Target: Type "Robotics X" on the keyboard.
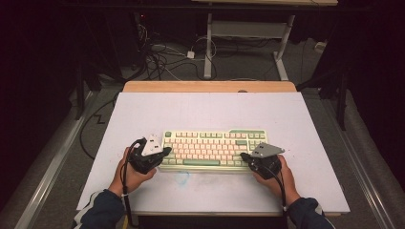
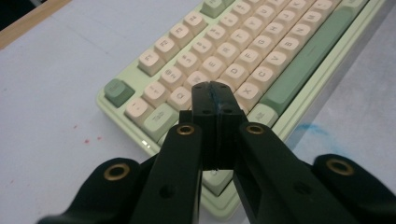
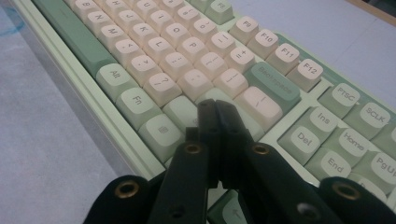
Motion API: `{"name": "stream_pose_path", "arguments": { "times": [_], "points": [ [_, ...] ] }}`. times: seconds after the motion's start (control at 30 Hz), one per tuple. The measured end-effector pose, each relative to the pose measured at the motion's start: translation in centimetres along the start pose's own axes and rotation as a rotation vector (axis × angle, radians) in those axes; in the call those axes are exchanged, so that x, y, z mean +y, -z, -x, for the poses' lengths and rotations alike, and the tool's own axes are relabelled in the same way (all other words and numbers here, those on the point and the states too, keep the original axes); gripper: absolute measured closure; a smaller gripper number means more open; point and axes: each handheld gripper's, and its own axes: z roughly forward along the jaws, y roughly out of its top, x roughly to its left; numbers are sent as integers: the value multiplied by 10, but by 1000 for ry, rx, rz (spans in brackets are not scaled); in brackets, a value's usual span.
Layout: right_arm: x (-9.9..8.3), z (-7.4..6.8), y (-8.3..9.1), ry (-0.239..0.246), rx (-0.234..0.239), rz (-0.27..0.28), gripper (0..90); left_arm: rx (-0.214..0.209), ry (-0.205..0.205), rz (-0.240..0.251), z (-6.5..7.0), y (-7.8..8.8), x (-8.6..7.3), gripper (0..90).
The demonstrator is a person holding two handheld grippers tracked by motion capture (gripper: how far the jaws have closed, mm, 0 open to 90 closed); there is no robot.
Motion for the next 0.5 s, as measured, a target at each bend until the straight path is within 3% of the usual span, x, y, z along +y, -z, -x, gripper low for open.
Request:
{"name": "stream_pose_path", "arguments": {
  "times": [0.5],
  "points": [
    [0,1,-1,1,7,5,900,-21,-21,-12,12,-34,8,874]
  ]
}}
